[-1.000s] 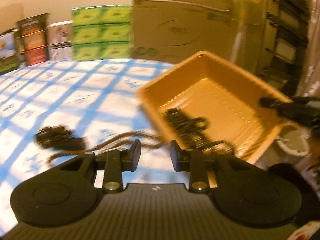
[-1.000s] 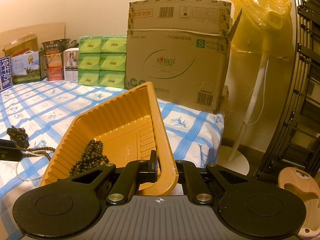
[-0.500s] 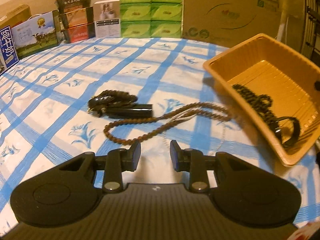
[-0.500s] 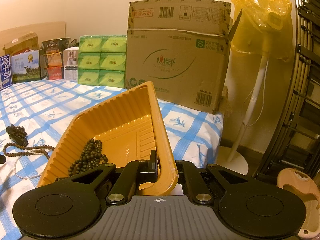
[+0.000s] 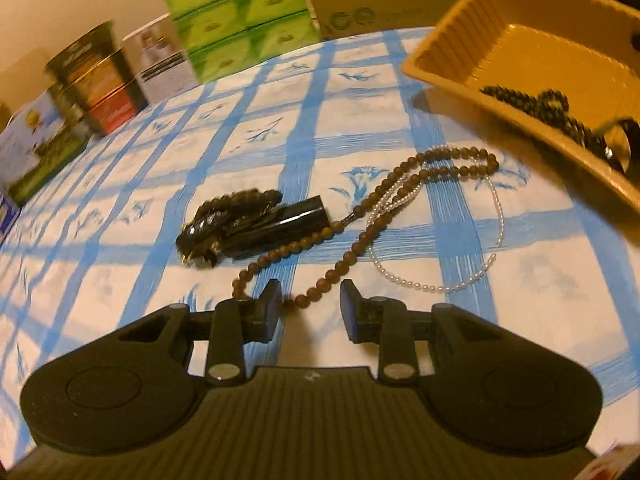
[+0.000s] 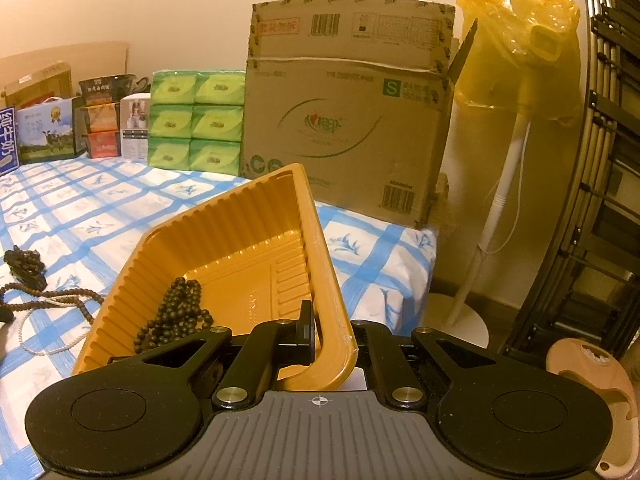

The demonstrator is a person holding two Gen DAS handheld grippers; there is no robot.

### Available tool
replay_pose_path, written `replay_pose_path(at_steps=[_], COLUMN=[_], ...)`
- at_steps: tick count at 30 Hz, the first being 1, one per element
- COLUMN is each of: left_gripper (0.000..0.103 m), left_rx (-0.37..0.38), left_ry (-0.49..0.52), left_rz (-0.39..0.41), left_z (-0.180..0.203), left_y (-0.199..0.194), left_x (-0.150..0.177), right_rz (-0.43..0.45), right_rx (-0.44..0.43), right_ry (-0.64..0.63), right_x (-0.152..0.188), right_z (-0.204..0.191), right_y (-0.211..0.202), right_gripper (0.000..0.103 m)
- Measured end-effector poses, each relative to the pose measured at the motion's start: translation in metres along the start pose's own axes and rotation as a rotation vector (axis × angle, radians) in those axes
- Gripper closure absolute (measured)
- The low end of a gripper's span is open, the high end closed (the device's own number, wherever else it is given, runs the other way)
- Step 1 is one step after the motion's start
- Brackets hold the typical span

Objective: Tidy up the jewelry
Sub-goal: 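Move the left tool back to the brown bead necklace, then close the left tool on the brown bead necklace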

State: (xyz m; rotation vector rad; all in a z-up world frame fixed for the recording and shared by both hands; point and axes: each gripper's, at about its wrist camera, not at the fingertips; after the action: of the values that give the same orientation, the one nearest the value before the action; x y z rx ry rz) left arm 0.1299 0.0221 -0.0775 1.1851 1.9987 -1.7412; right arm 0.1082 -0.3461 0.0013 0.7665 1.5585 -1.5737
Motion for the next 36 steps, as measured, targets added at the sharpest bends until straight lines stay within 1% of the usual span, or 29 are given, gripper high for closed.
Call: replay_pose_path(at_steps=[2,5,7,9,10,11,12,13,15,16,18,23,28,36], left_gripper=[0.074,0.074,0.075,0.076,0.082,0.086,0.093,0.097,0.097,0.097,0.097,0.097,0.097,0.097], left_rx=[0.006,0.039,0.075,0.109,0.129,0.153,0.164,0.163,0.15,0.161,0.182,0.174,0.158,0.17], left_ry=[0.059,0.139,0.144,0.122,0.106,0.094,0.091,0.102,0.112,0.095,0.045,-0.054,-0.088,-0.108], left_rz=[0.002,-0.01,-0.034,-0.062,-0.077,-0.089,-0.098,-0.105,-0.108,-0.101,-0.074,0.017,0.104,0.238], left_z=[0.0,0.0,-0.005,-0.012,-0.014,-0.015,-0.014,-0.011,-0.006,-0.006,-0.01,-0.025,-0.037,-0.049], left_y=[0.003,0.008,0.012,0.016,0.016,0.017,0.016,0.015,0.01,0.006,-0.005,-0.039,-0.073,-0.122], left_x=[-0.002,-0.005,-0.009,-0.013,-0.015,-0.016,-0.018,-0.019,-0.019,-0.019,-0.019,-0.032,-0.058,-0.104], right_rz=[-0.001,-0.005,-0.006,-0.006,-0.005,-0.006,-0.006,-0.006,-0.006,-0.006,-0.003,0.001,0.004,0.01], right_rx=[0.003,0.004,0.006,0.006,0.006,0.006,0.007,0.006,0.005,0.005,0.005,0.005,0.004,0.005], right_ry=[-0.001,-0.001,-0.001,-0.001,-0.002,-0.001,-0.001,-0.001,0.0,0.0,0.0,0.003,0.003,0.003], right_x=[0.0,0.0,0.0,0.0,0.0,0.0,0.0,0.0,0.0,0.0,0.0,-0.001,-0.003,-0.004], right_z=[-0.001,-0.001,-0.001,-0.001,-0.001,-0.001,0.0,-0.001,-0.001,-0.001,-0.002,-0.002,-0.004,-0.008], right_y=[0.0,0.001,0.001,0.001,0.001,0.001,0.001,0.001,0.001,0.001,0.001,0.0,-0.001,-0.003], right_gripper=[0.097,0.097,0.097,0.097,0.097,0.097,0.097,0.097,0.097,0.097,0.097,0.097,0.097,0.097])
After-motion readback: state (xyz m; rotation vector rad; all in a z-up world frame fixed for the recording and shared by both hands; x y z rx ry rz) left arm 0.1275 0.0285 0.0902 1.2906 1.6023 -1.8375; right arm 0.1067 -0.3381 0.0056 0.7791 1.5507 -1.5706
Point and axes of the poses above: each gripper's, at about its wrist camera, not at the fingertips, and y roughly the way its jaws point, z to its right, x to its underside, and after that the axes turned 1 degree about -y, right-handed
